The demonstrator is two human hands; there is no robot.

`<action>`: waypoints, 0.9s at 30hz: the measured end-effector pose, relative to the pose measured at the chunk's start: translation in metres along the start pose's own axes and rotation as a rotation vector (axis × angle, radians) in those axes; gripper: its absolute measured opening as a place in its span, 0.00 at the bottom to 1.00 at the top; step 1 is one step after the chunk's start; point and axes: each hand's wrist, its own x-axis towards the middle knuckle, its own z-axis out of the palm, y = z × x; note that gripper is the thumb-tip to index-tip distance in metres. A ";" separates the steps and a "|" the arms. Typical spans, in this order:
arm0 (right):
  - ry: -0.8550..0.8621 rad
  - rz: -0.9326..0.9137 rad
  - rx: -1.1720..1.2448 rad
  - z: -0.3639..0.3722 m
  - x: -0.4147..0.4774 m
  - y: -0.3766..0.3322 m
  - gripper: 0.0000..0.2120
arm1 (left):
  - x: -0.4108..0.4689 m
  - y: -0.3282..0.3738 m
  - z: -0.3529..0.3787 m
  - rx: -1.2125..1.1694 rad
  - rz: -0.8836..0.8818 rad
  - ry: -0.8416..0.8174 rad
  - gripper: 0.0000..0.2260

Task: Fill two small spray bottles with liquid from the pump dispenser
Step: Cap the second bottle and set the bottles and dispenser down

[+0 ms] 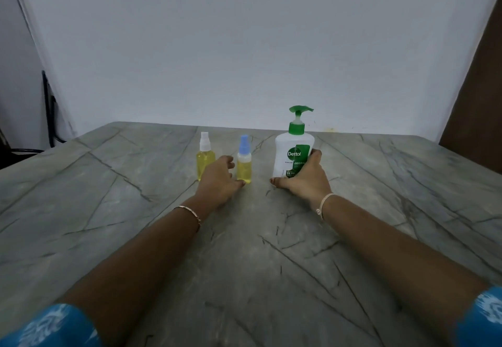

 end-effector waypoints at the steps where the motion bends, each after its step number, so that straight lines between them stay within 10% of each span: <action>1: -0.008 -0.009 0.013 0.001 0.001 0.003 0.41 | 0.003 -0.001 0.001 0.001 0.004 0.008 0.33; 27: 0.022 0.162 0.156 0.005 0.001 -0.004 0.57 | -0.001 0.021 0.009 -0.145 -0.244 0.026 0.20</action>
